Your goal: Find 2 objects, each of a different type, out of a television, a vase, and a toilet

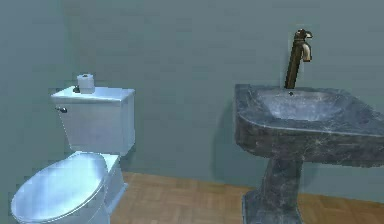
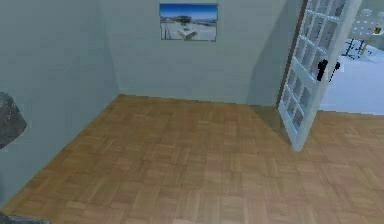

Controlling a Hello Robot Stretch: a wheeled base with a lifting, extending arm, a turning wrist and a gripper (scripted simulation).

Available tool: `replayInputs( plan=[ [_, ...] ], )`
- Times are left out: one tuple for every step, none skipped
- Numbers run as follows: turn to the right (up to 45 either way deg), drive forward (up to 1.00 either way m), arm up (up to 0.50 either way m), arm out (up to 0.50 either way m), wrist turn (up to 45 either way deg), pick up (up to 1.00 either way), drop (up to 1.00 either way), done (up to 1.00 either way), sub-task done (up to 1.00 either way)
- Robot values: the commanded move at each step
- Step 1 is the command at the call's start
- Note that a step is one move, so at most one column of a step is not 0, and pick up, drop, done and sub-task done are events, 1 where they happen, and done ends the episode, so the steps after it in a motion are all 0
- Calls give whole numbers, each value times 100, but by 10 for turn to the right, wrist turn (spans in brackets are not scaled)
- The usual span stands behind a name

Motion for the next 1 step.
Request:
replayInputs(
  plan=[
    [60, 0, 0, 0, 0, 0, 0, 0, 0]
  ],
)
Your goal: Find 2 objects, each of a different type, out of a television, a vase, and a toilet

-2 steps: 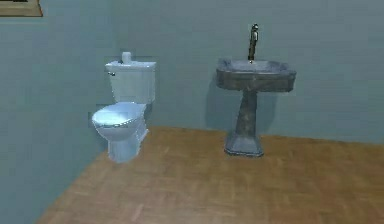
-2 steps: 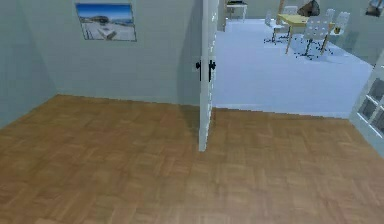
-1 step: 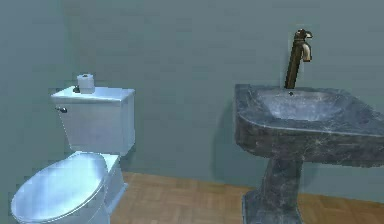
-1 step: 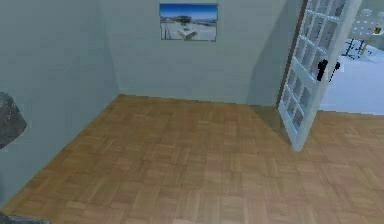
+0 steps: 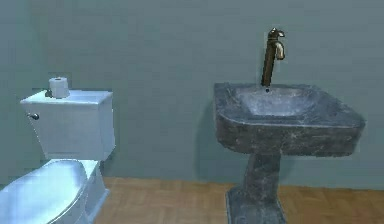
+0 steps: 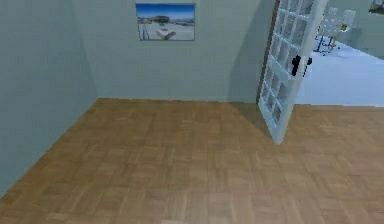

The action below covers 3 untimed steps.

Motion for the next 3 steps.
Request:
replayInputs(
  plan=[
    [0, 30, 0, 0, 0, 0, 0, 0, 0],
    [-450, 0, 0, 0, 0, 0, 0, 0, 0],
    [0, 0, 0, 0, 0, 0, 0, 0, 100]
  ],
)
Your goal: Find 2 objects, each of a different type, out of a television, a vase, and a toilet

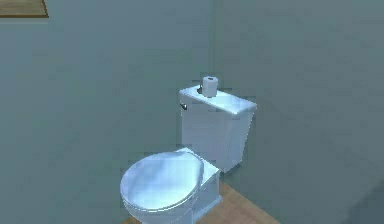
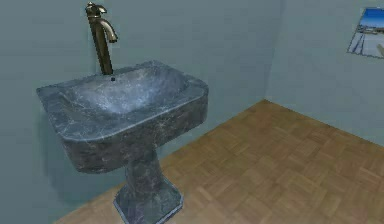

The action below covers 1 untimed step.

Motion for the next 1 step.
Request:
replayInputs(
  plan=[
    [-450, 0, 0, 0, 0, 0, 0, 0, 0]
  ],
)
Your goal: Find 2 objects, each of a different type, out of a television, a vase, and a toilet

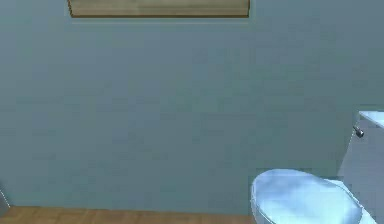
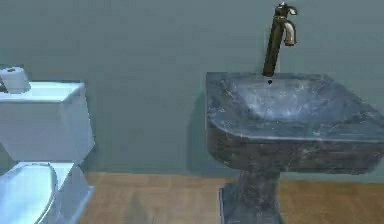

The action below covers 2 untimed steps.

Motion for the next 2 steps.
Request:
replayInputs(
  plan=[
    [-450, 0, 0, 0, 0, 0, 0, 0, 0],
    [-450, 0, 0, 0, 0, 0, 0, 0, 0]
  ],
)
